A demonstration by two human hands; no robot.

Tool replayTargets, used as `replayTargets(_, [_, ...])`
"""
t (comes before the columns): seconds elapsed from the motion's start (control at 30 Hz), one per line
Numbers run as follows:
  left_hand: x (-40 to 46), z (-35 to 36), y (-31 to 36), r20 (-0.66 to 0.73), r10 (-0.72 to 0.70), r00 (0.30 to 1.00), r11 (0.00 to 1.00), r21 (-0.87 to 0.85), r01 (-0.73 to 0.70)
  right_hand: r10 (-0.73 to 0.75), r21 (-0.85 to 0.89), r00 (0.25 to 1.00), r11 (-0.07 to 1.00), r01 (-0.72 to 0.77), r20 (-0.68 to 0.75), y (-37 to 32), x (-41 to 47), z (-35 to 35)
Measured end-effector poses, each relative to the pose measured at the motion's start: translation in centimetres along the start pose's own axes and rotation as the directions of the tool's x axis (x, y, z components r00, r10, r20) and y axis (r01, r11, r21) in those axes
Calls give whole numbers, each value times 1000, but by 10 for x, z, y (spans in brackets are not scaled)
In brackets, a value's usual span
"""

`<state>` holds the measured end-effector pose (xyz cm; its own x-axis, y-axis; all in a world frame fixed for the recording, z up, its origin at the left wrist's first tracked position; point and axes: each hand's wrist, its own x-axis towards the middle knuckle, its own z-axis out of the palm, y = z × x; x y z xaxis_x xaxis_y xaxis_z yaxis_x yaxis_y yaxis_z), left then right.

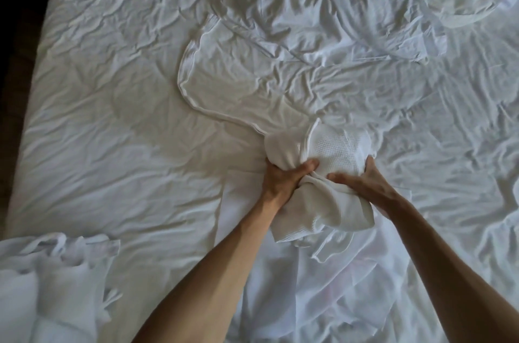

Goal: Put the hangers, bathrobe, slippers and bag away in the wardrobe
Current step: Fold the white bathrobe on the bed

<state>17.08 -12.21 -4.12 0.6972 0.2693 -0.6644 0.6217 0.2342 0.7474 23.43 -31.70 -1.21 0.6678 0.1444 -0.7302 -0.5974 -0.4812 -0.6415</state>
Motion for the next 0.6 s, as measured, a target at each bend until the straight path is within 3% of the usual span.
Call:
replayTargets(0.33, [-12,-46,41,71,68,995,998,-21,-67,-138,-89,988,987,132,-62,-32,-11,23])
replayTargets(0.47, [7,-58,52,65,-25,998,998,52,22,-158,-177,985,974,144,-68,-40,12,30])
replayTargets(0.6, [16,-59,30,51,-83,995,995,64,80,-71,-96,996,993,67,-46,-25,14,44])
